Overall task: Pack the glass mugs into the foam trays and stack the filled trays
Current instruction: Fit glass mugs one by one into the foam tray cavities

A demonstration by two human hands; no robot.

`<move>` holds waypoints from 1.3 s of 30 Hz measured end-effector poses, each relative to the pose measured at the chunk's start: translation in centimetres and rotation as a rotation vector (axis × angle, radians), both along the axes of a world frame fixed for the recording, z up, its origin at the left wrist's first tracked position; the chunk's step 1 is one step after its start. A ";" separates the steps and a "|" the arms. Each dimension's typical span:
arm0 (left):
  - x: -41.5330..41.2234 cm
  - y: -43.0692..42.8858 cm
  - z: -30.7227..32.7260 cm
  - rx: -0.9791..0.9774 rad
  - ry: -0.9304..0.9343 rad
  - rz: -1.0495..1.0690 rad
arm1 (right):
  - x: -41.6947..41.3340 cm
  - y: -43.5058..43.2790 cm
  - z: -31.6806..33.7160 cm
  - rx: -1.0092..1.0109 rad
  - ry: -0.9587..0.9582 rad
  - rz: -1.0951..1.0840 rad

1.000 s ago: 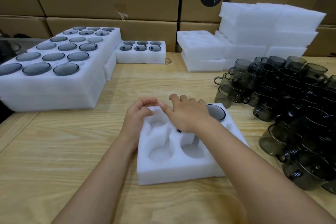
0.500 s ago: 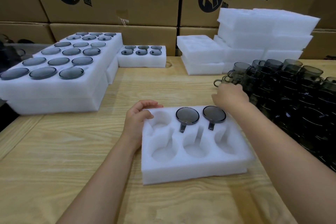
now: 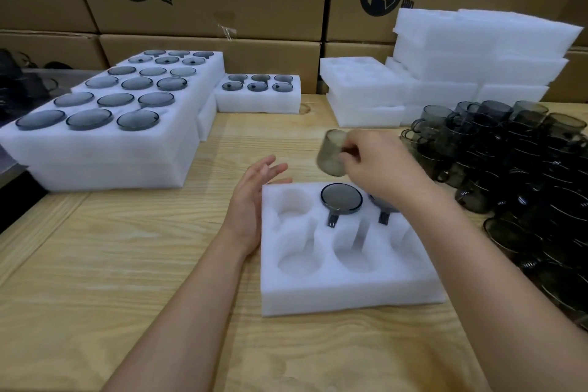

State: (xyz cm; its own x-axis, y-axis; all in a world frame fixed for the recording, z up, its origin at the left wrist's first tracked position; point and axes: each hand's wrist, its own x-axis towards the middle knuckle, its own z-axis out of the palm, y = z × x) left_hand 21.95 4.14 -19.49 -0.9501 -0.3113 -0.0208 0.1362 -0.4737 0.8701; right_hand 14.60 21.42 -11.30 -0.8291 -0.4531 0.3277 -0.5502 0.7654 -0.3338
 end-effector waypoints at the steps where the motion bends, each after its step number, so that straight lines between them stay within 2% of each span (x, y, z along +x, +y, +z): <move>1: 0.0 -0.1 0.0 0.037 0.005 -0.009 | 0.8 -0.6 0.2 -0.049 0.009 0.086; 4: 0.0 -0.5 -0.2 0.099 0.080 -0.110 | 2.6 -2.4 0.4 -0.154 -0.037 0.264; 7: 0.0 -0.7 -0.4 0.057 0.180 -0.211 | 3.0 -3.2 0.0 -0.157 -0.079 0.309; 9: 0.0 -1.0 -0.2 0.014 0.192 -0.160 | 2.8 -3.2 -0.3 -0.177 -0.100 0.315; 12: -0.1 -0.9 -0.3 0.022 0.168 -0.068 | 2.7 -3.5 -0.7 -0.336 -0.081 0.298; 15: -0.3 -0.6 -0.2 0.024 0.159 0.057 | 3.0 -4.3 -0.9 -0.478 -0.130 0.167; 18: -0.3 -0.4 0.0 -0.067 0.192 0.100 | 3.0 -5.5 -1.0 -0.344 -0.257 0.045; 21: -0.4 -0.3 0.0 -0.111 0.214 0.059 | 2.8 -6.1 -0.9 -0.294 -0.263 0.040; 27: -0.2 -1.1 -0.1 -0.062 0.236 -0.223 | 2.1 -4.3 0.6 -0.178 -0.318 0.241; 30: -0.4 -1.0 -0.3 -0.089 0.218 -0.144 | 1.7 -3.7 0.8 -0.105 -0.345 0.318; 33: -0.5 -1.3 -0.4 -0.175 0.228 -0.036 | 1.8 -3.5 0.7 -0.196 -0.414 0.342; 36: -0.6 -1.6 -0.3 -0.214 0.239 -0.022 | 1.9 -3.7 0.6 -0.351 -0.514 0.256; 39: -0.4 -1.8 0.0 -0.280 0.220 -0.072 | 1.9 -3.7 0.6 -0.305 -0.496 0.247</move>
